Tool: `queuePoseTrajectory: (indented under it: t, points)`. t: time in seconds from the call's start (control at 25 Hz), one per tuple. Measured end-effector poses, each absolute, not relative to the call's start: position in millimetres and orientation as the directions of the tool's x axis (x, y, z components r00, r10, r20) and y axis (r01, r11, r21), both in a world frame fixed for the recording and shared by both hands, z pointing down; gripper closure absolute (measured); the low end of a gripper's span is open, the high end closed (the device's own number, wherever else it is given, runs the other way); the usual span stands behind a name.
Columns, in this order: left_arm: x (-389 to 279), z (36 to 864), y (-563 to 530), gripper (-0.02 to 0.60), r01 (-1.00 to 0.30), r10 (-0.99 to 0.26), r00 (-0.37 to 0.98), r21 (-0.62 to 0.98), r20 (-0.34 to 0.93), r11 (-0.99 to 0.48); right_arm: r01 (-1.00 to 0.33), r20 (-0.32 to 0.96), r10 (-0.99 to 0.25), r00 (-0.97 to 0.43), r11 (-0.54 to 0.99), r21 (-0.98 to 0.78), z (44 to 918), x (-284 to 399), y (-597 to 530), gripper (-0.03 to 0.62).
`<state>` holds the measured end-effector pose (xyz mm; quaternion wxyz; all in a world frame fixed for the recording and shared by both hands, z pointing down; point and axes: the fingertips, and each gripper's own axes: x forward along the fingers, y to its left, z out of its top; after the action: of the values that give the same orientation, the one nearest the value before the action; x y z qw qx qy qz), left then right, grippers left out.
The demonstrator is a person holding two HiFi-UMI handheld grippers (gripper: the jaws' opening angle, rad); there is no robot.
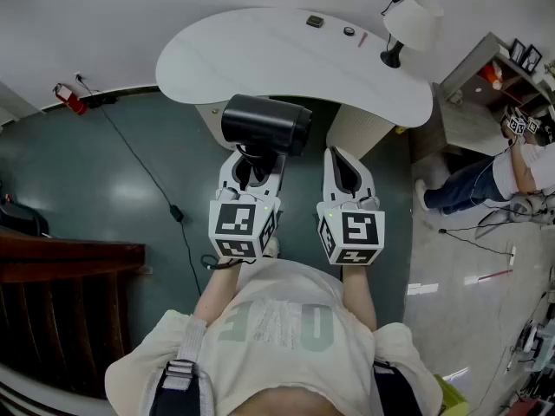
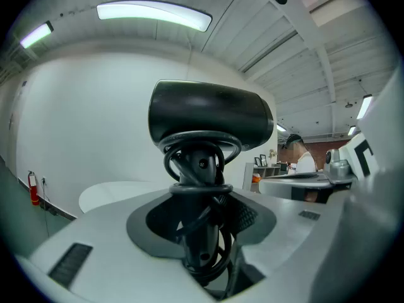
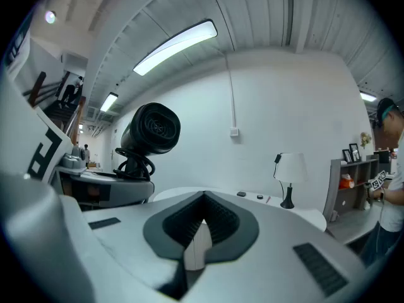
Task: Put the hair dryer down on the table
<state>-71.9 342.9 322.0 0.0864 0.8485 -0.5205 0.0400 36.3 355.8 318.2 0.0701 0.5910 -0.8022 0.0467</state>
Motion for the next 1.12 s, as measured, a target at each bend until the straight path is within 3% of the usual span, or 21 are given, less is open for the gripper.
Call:
queuePoseTrajectory:
  t: [0.84,1.12]
  points:
    - [-89,305,319,0.396,-0.883,-0.880,0.464,0.137,0.098,-0.450,-0.929,0.109,-0.924,-0.368,0.371,0.009,305,9,336,0.591]
    - [-120,307,305,0.396,-0.889,-0.884,0.456,0.110,0.103,-0.445,-0.949,0.102,-0.944,-0.314,0.310,-0.057,313,-6,317,0.591]
